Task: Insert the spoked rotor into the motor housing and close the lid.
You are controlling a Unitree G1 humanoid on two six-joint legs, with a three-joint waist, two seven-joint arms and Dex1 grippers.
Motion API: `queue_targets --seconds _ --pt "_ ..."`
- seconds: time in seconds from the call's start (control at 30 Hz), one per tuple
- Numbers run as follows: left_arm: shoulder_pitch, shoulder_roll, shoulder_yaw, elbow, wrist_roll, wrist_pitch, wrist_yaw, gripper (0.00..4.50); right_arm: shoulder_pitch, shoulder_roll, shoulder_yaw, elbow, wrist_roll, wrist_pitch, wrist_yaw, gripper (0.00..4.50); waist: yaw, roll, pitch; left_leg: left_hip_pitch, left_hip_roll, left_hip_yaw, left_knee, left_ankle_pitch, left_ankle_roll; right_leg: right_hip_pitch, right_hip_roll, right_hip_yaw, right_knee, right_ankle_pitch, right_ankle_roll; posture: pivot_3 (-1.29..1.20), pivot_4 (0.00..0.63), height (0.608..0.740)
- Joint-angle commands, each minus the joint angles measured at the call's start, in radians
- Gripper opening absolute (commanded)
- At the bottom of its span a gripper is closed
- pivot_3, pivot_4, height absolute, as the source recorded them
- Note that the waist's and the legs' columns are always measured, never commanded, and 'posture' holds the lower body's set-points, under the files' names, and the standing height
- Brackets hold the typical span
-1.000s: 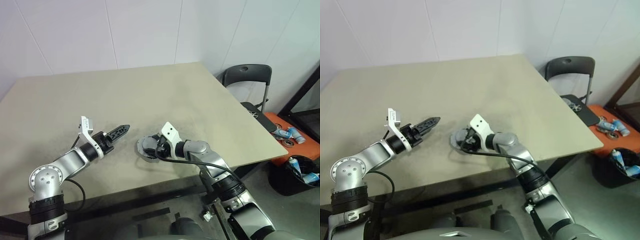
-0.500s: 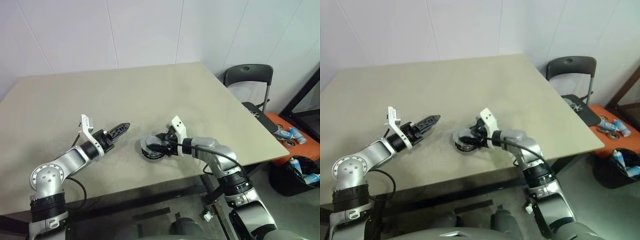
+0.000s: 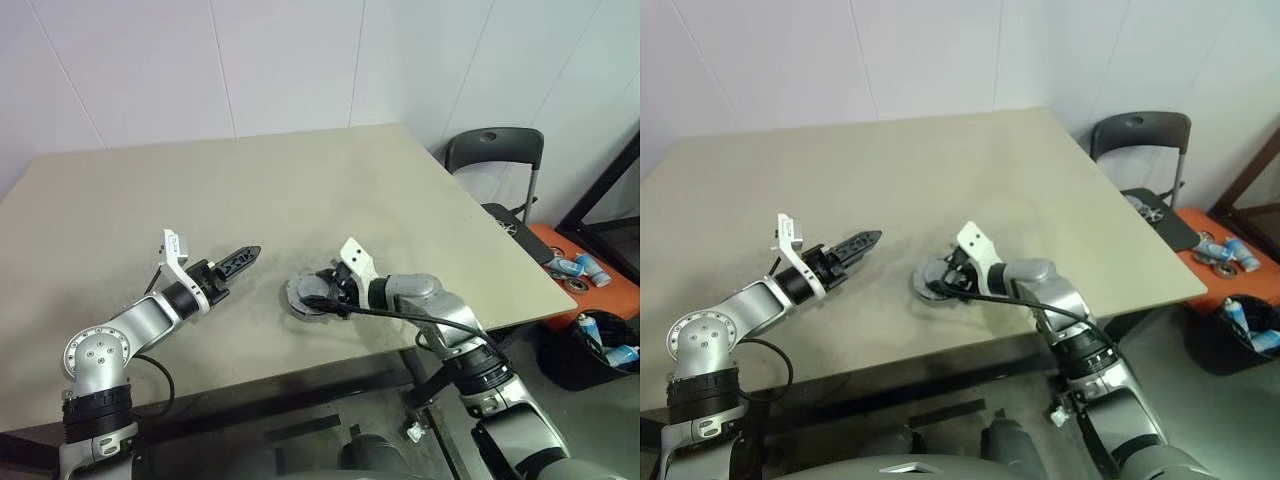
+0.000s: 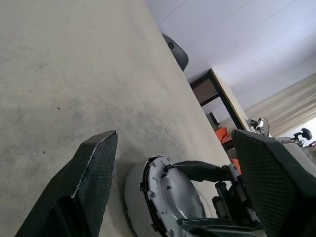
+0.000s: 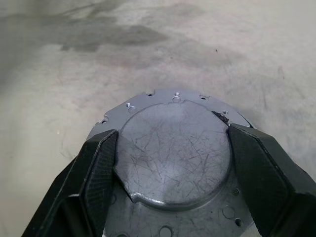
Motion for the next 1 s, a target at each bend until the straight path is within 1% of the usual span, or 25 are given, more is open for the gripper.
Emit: queue_targets --seconds 0.03,0.17,0.57,0.8,0.9,1.0 --pt "-0.008 0.000 0.006 -0.027 -0.012 -0.011 -0.001 3.91 0.007 0.006 0.026 0.023 -0.024 -0.041 0.008 3.16 0.000 0.000 0.000 0.000 0.000 0.000 0.000 0.000 0.000 0.000 0.000 0.000 0.000 0.000 0.000 0.00 0.000 0.740" --pt "-0.003 0.000 0.007 -0.035 -0.017 -0.009 0.002 3.91 0.011 0.013 0.010 0.058 -0.031 -0.050 -0.004 3.16 0.000 0.000 0.000 0.002 0.000 0.000 0.000 0.000 0.000 0.002 0.000 0.000 0.000 0.000 0.000 0.00 0.000 0.740" --pt "-0.006 -0.008 0.003 -0.034 -0.014 -0.013 0.005 3.91 -0.009 0.069 -0.038 0.055 -0.001 -0.007 -0.028 3.16 -0.001 -0.001 0.000 0.005 0.001 0.000 0.001 0.000 -0.001 0.004 0.001 0.000 0.002 0.000 -0.001 0.00 0.000 0.740" --pt "-0.013 -0.010 0.004 -0.026 -0.010 -0.013 0.008 3.91 -0.028 0.108 -0.088 0.094 -0.013 -0.029 -0.088 3.16 -0.004 -0.001 0.000 0.005 0.001 0.000 0.001 0.000 -0.001 0.004 0.001 0.001 0.002 0.000 -0.001 0.00 0.000 0.740" --pt "-0.015 -0.007 0.006 -0.021 -0.009 -0.012 0.007 3.91 -0.025 0.099 -0.106 0.046 0.031 -0.001 -0.042 3.16 -0.002 0.000 0.000 0.006 0.001 0.000 0.001 0.001 -0.002 0.004 0.002 0.002 0.002 0.001 -0.003 0.00 0.000 0.740" --pt "-0.015 -0.006 0.007 -0.020 -0.009 -0.012 0.007 3.91 -0.005 0.056 -0.075 -0.023 0.061 0.035 0.034 3.16 0.000 0.000 0.000 0.006 0.001 0.000 0.001 0.001 -0.002 0.004 0.001 0.002 0.002 0.001 -0.003 0.00 0.000 0.740"
